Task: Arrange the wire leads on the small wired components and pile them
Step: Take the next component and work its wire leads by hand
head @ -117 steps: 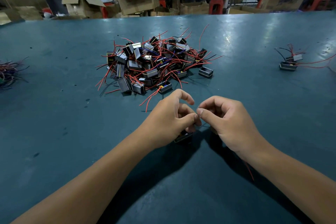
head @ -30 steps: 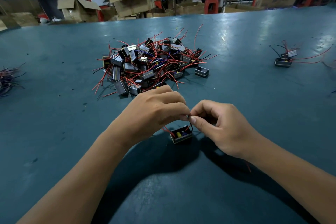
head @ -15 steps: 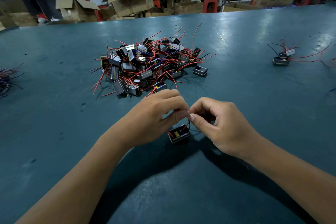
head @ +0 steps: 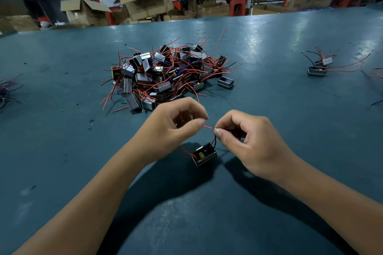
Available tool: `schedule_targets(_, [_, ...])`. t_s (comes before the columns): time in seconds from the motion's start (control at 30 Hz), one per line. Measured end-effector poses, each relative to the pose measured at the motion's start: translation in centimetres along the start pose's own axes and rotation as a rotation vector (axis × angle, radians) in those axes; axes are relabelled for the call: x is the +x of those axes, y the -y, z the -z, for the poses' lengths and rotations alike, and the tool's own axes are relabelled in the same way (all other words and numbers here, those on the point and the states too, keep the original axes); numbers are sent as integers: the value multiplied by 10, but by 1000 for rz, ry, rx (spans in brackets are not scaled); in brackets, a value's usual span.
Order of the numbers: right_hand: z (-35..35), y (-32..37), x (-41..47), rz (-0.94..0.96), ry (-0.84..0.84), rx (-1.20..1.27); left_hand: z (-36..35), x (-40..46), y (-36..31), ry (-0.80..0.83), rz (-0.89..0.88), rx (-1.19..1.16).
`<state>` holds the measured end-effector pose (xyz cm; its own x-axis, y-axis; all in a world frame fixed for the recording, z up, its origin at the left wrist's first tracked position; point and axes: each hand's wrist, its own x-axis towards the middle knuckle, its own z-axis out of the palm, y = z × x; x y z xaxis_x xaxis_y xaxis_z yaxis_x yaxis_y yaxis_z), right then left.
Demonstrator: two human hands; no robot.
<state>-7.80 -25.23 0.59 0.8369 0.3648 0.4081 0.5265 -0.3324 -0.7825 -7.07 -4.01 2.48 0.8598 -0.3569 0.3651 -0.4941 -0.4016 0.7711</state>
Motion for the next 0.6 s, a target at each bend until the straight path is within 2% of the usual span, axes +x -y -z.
schedule_targets(0.1, [1,-1,-1,-16,15,23,7,-1,2,7,-238,180])
schedule_targets(0.2, [1,-1,-1,-15,43,58,5,2,1,-5,-336,258])
schedule_targets(0.43, [4,-3,2,-47,152,210,9,1,-3,2,-377,267])
schedule_targets(0.6, [4,-3,3,-52,161,226,11,0,-6,32,-352,262])
